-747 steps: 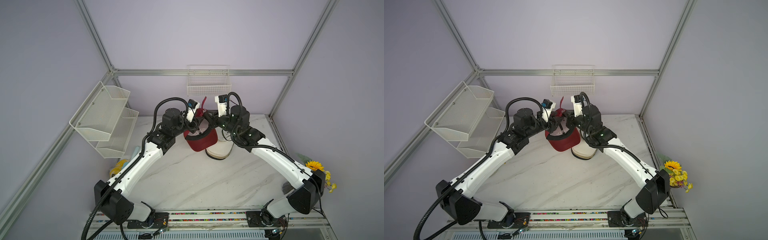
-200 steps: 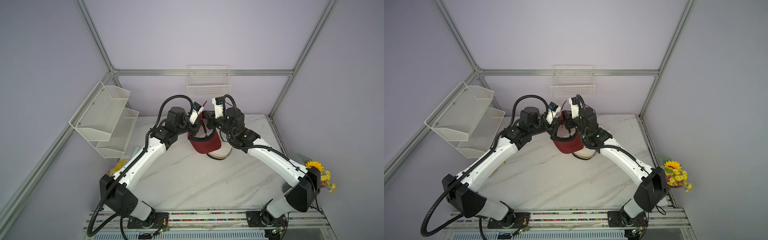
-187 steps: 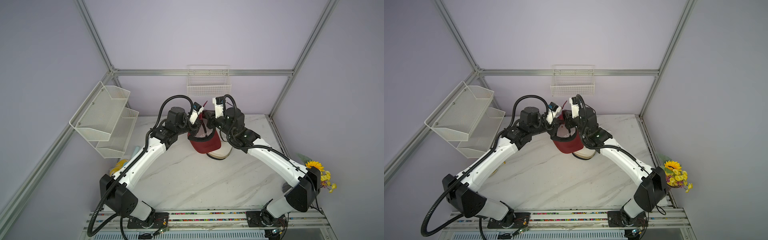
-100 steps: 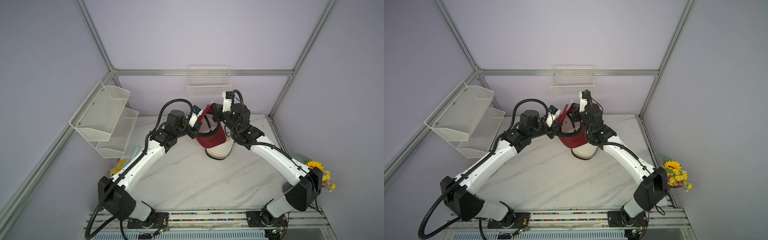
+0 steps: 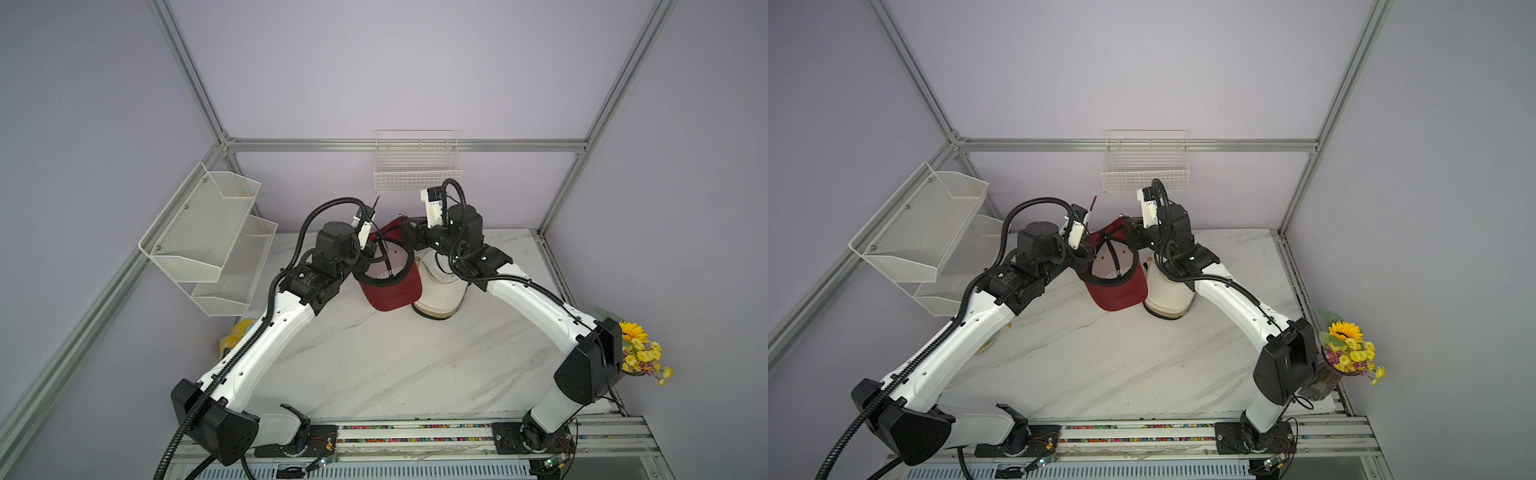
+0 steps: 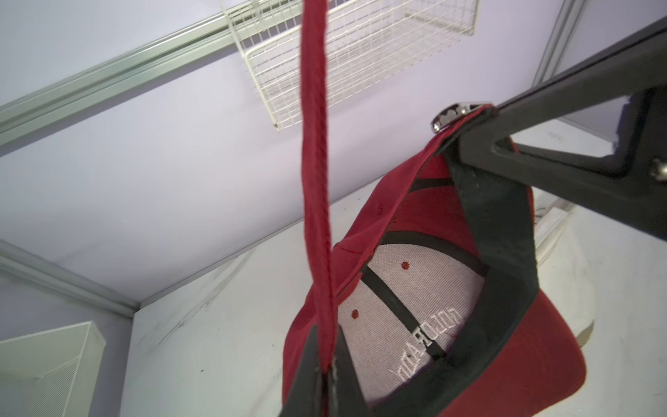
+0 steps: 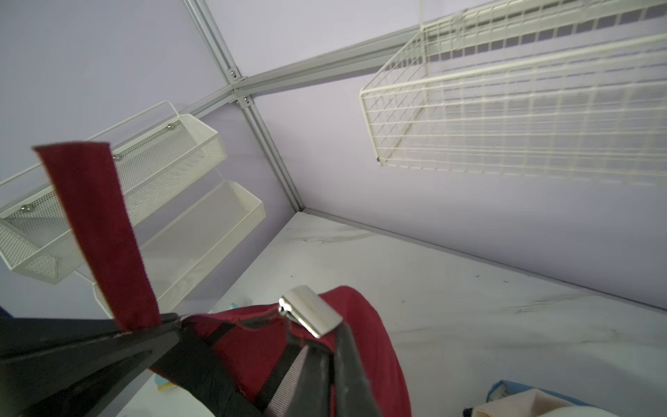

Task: Open the adjustable buckle of the baseball cap
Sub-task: Pull the adjustable strap on the baseball cap, then place the baseball cap at the center of the board.

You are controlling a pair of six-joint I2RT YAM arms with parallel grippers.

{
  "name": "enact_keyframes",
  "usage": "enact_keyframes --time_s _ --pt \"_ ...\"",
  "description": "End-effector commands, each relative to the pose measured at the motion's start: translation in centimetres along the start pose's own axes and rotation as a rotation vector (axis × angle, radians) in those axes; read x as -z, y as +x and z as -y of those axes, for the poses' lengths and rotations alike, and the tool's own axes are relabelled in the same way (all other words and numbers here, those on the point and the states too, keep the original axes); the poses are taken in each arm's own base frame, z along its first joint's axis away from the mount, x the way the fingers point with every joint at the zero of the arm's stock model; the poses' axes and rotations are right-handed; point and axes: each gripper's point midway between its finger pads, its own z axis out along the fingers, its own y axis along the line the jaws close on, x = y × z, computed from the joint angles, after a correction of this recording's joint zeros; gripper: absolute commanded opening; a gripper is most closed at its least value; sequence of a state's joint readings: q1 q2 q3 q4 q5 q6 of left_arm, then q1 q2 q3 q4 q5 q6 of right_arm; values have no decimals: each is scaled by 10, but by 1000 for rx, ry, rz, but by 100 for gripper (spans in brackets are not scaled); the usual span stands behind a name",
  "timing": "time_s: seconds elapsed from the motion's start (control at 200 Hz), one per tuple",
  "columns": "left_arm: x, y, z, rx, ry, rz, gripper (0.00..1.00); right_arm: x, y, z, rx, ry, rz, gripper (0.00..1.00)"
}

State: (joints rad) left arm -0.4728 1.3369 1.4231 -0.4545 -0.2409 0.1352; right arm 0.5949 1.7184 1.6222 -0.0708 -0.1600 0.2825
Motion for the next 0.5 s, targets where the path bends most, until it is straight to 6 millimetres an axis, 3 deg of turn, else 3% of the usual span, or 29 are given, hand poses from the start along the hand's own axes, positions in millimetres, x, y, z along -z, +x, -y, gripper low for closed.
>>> enact_keyframes --time_s 0.0,0.065,0.095,0.145,0.26,0.36,0.495 --pt "9 -11 -50 99 -67 25 0 -26 28 -28 -35 -104 -78 6" --pt "6 2 -79 197 -68 15 2 -44 48 -24 -52 -108 -112 23" --pt "4 9 -91 207 -98 1 15 -52 58 -20 -62 -100 -130 30" --pt "-1 19 -105 203 -148 -28 47 -64 71 -10 -66 -73 -150 38" --pt "-9 40 -118 237 -175 -75 77 -81 94 6 -69 -23 -189 52" --pt "-12 52 -116 267 -171 -85 86 -84 102 9 -69 -13 -201 59" --pt "-14 59 -106 319 -130 -78 92 -74 97 7 -54 -13 -190 62"
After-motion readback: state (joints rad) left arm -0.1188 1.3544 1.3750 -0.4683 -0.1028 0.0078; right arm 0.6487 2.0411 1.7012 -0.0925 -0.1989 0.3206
